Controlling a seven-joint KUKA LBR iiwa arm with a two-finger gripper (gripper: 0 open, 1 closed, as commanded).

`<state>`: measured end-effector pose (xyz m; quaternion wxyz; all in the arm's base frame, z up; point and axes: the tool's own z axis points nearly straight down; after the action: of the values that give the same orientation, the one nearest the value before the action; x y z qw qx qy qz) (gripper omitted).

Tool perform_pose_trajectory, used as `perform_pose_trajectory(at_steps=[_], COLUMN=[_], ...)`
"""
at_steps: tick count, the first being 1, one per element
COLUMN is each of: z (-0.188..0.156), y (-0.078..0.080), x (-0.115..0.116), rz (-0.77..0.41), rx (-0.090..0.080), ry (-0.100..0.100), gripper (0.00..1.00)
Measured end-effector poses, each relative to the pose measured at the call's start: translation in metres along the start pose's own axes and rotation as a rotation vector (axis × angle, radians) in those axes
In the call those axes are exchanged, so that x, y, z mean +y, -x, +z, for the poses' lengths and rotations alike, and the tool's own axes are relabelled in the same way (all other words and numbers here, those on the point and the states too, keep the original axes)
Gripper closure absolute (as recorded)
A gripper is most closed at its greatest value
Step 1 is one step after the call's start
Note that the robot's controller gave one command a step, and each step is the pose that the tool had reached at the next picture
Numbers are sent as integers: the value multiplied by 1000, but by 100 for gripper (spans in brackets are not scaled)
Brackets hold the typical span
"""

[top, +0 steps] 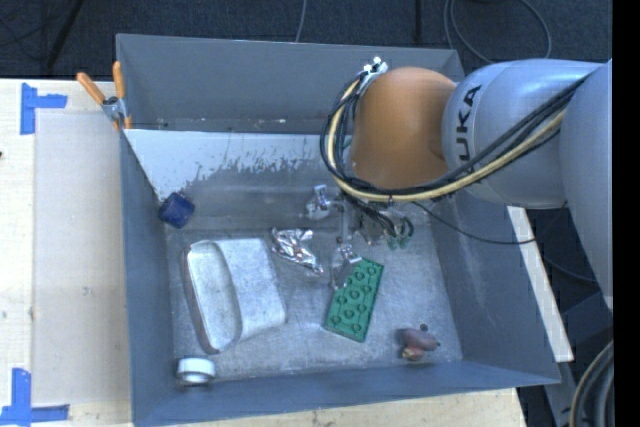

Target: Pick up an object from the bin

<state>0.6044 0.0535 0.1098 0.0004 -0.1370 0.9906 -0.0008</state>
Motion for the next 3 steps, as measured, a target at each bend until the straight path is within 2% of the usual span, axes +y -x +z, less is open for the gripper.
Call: perform_pose_trajectory(at_steps=[1, 2, 3], z=[38, 36, 37], y=[28, 29, 29], x=[35, 34, 34], rz=[71, 76, 78], rx=[-1, -8, -7], ry=[1, 3, 2], gripper=[0, 100, 0])
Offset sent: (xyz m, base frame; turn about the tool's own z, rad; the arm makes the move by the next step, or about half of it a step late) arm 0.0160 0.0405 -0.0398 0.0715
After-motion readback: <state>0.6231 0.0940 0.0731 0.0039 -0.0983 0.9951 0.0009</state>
